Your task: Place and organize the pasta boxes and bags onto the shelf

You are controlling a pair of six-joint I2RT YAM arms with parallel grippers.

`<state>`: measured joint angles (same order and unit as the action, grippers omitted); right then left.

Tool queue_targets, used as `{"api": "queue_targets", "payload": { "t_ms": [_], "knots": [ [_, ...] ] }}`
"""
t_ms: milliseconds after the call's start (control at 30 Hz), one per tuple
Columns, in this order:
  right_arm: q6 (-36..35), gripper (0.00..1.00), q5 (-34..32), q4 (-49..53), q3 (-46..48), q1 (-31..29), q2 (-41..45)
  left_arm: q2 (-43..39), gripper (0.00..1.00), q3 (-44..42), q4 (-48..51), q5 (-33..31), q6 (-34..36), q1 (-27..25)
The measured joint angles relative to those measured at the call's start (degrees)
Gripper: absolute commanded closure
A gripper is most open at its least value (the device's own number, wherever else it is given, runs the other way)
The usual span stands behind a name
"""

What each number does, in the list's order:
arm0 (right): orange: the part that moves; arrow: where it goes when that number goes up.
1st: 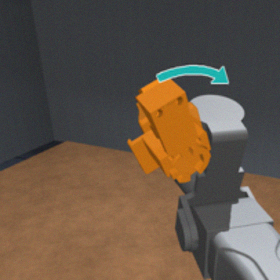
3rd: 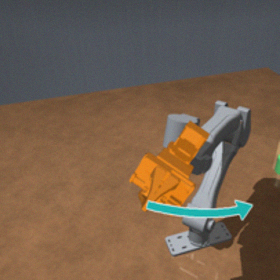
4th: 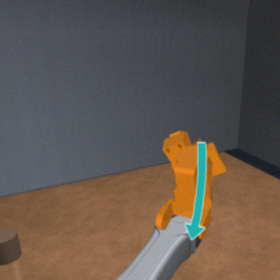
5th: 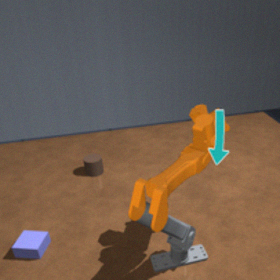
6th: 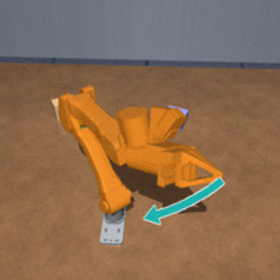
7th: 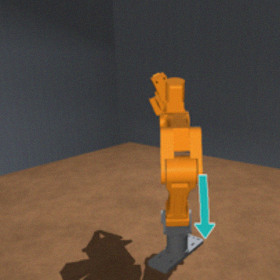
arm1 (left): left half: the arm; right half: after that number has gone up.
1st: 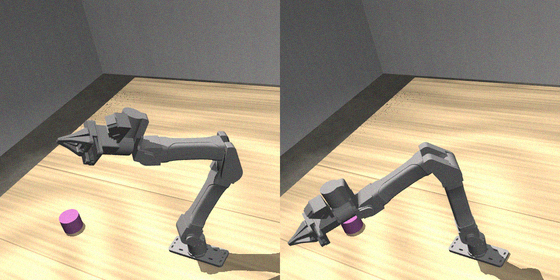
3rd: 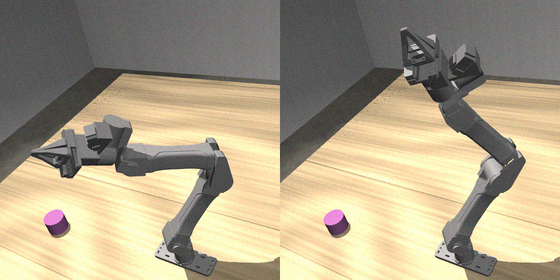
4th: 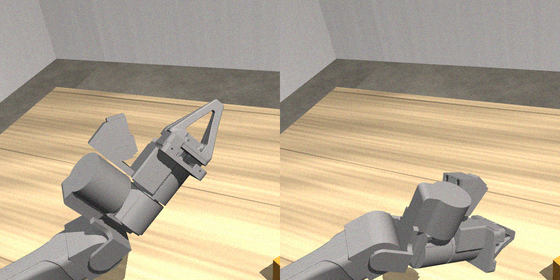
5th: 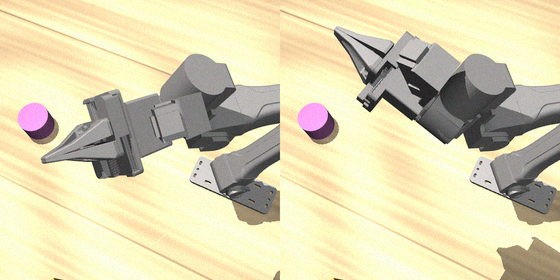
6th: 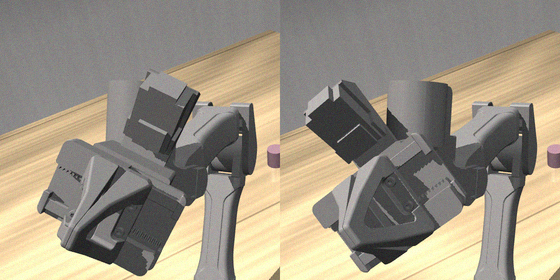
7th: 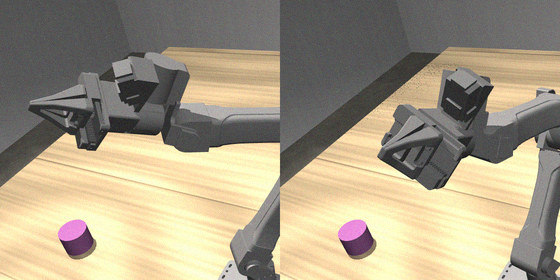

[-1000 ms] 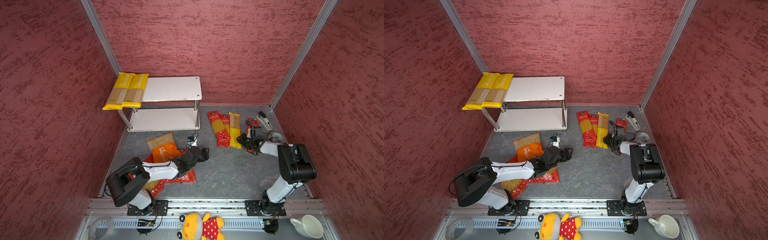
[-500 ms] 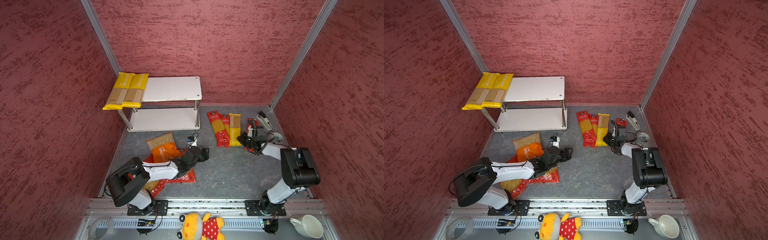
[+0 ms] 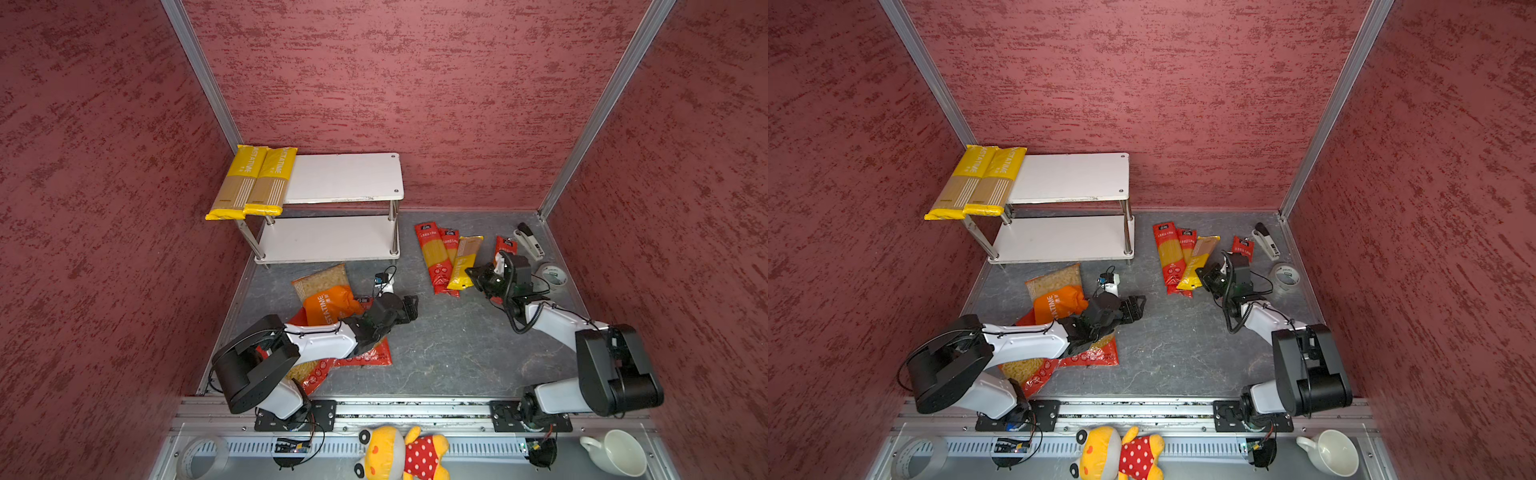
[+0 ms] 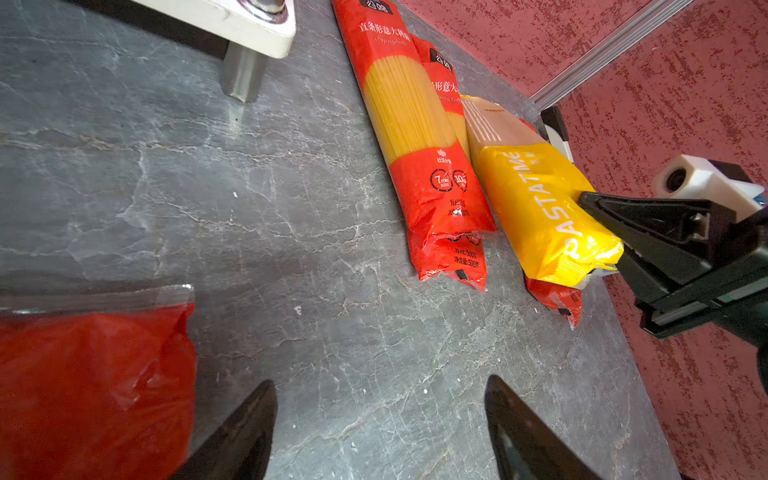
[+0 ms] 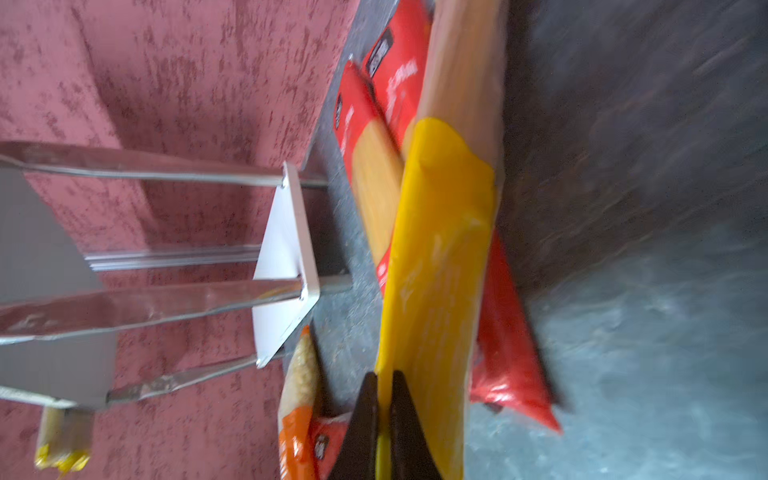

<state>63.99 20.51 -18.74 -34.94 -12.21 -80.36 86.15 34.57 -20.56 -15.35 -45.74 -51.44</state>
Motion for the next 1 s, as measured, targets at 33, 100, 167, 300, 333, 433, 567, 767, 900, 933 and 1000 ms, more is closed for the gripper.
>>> {"api": "queue_targets", "payload": {
  "t_ms": [33,100,167,300,333,433,567,767,900,933,1000],
  "knots": [
    [1.44,0.94,-1.64,-0.79,0.26,-2.38,0.52,0.02,0.22,0.0,-0.02,-0.04,-0.04,0.0],
    [4.55,0.86,-5.35,-2.27,0.55,-7.69,0.85,0.0,0.22,-0.02,0.0,-0.15,-0.11,0.02],
    [7.23,0.74,-7.48,-4.72,0.59,-12.28,0.02,-0.11,0.22,-0.11,0.13,-0.42,-0.39,0.07],
    [11.19,0.6,-8.9,-11.91,-0.02,-18.93,-5.01,-2.47,0.22,-1.27,1.64,-2.73,-1.22,0.17],
    [11.65,0.58,-8.44,-12.85,-0.66,-19.63,-6.67,-3.32,0.22,-1.66,2.08,-3.37,-1.38,0.17],
    [12.07,0.54,-5.49,-13.81,-3.67,-20.09,-11.52,-6.14,0.22,-2.8,3.48,-5.49,-1.7,0.42],
    [9.49,0.53,-1.11,-11.82,-6.49,-19.61,-12.48,-7.63,0.22,-3.08,4.31,-7.08,-2.03,0.76],
    [-4.96,0.48,2.43,4.9,-13.49,-12.96,-7.56,-6.49,0.22,-3.08,2.69,-5.95,-1.9,0.76],
    [-15.63,0.37,0.02,15.32,-17.4,-4.17,-4.04,-2.82,0.22,-2.21,0.15,-2.78,-0.55,-0.15],
    [-18.08,0.34,-1.36,17.79,-18.32,-1.9,-3.69,-1.18,0.22,-1.38,-0.44,-1.7,-0.13,-0.74],
    [-21.73,0.3,-4.39,21.16,-19.26,1.42,-3.65,1.66,0.22,0.09,-1.66,0.0,0.22,-1.79]
  ]
}}
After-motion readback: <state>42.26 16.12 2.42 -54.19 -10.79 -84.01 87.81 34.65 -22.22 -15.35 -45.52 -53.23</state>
